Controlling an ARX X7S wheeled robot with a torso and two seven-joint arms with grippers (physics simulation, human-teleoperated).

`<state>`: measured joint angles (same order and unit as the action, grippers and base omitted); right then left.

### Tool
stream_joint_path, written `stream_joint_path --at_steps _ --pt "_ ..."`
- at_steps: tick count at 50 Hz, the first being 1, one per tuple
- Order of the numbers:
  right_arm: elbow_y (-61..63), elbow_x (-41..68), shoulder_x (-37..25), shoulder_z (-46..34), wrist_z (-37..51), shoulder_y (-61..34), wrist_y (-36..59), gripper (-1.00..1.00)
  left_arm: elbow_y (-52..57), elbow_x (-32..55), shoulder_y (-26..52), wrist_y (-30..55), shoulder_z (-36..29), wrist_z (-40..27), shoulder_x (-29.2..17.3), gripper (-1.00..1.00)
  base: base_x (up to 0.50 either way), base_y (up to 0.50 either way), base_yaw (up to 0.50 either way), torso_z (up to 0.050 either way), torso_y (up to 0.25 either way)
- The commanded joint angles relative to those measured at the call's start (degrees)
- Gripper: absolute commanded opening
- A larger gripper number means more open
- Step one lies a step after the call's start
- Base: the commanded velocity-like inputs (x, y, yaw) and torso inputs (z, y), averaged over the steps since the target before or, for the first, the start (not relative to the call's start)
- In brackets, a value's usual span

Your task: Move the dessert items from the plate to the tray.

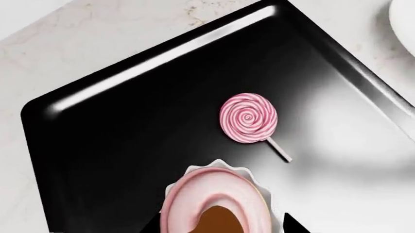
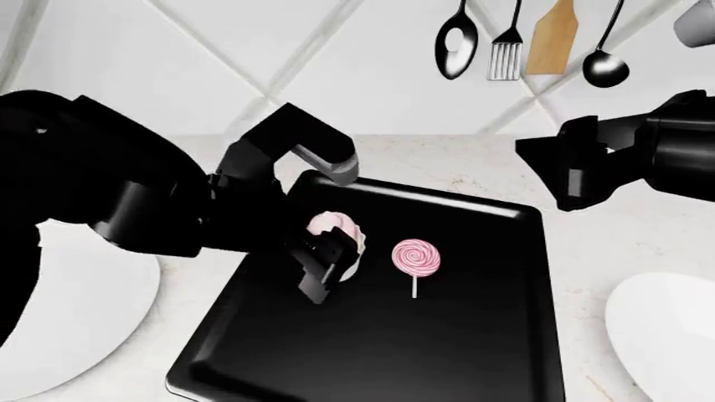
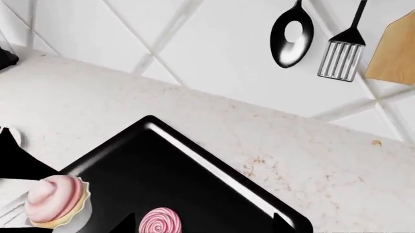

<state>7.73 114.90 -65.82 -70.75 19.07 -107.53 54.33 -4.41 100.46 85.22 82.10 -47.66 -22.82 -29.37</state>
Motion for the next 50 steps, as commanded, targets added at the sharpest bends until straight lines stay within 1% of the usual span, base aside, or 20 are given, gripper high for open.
stream_joint_path --at_steps 1,14,19,34,39,50 --pt "0.58 -0.43 -0.52 0.02 -0.41 1.49 -1.07 1.0 -1.85 -4.02 0.12 -0.46 -2.61 5.04 3.48 -1.0 0.0 0.0 0.0 0.0 0.0" --pt "0.21 -0.49 -0.42 0.16 -0.48 1.61 -0.8 1.0 -2.82 -7.08 -1.41 -3.08 -3.86 9.58 4.56 -1.0 0.0 0.0 0.0 0.0 0.001" --pt "0.24 -0.39 -0.49 0.22 -0.44 1.62 -0.62 1.0 -2.96 -6.48 -2.13 -3.7 -3.84 9.63 4.65 -1.0 0.0 0.0 0.0 0.0 0.0" --pt "0.44 -0.7 -0.73 0.29 -0.63 2.63 -1.27 1.0 -4.19 -3.61 -2.1 -2.07 -5.56 8.36 4.8 -1.0 0.0 0.0 0.0 0.0 0.001" --pt "0.84 -1.32 -1.32 0.1 -1.29 4.22 -2.61 1.0 -3.77 -3.69 -3.83 -1.35 -7.38 9.23 5.31 -1.0 0.0 0.0 0.0 0.0 0.0" --pt "0.73 -1.61 -1.15 0.08 -1.67 4.97 -3.02 1.0 -3.82 -4.04 -3.92 -1.75 -8.42 10.38 5.6 -1.0 0.0 0.0 0.0 0.0 0.0"
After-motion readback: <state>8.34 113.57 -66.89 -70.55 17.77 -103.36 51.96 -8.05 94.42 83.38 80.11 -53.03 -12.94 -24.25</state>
